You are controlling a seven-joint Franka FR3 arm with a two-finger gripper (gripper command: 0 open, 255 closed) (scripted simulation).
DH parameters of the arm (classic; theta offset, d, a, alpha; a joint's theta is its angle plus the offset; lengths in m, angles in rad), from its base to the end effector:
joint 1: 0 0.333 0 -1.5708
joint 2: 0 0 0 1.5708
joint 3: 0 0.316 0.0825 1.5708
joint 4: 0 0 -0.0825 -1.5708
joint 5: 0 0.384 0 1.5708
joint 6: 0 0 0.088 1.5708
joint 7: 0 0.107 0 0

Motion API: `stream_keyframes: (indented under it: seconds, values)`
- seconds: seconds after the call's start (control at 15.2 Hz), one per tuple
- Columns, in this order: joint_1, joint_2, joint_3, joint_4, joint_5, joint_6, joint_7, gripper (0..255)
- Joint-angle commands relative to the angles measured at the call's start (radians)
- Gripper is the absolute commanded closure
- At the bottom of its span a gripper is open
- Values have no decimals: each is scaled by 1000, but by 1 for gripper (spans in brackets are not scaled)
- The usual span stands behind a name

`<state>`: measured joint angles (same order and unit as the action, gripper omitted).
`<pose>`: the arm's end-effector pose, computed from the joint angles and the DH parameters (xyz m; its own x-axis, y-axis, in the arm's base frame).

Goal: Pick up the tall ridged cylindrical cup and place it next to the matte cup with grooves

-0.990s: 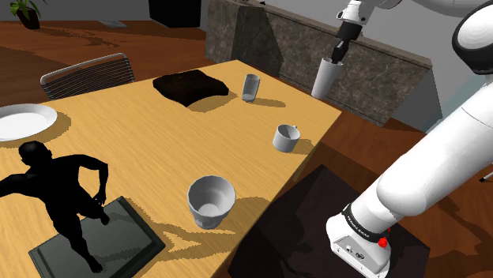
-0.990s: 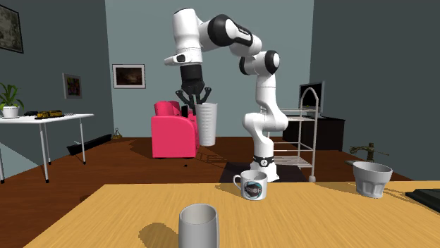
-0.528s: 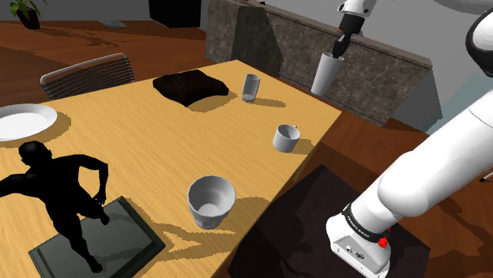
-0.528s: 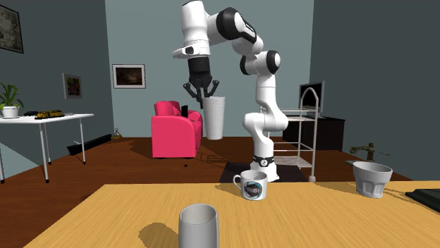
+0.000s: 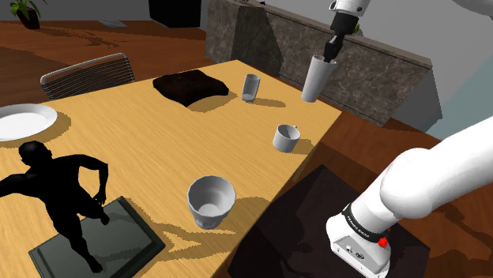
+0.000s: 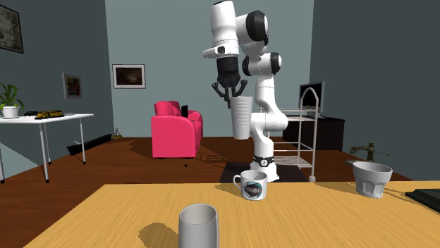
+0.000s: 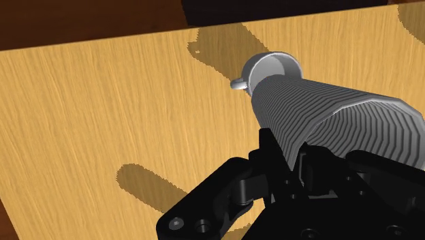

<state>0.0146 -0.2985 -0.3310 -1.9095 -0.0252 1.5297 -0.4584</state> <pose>0.4268 -0.1635 0.6041 0.9852 0.1624 -0.0550 0.1560 -0.9821 -0.1058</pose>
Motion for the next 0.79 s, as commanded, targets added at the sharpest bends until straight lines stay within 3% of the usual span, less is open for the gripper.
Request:
stream_keyframes:
  seconds: [0.0,0.73]
  values:
    - [14,-51,39,-53,1,4,58,255]
    - [95,-194,242,-195,80,16,332,255]
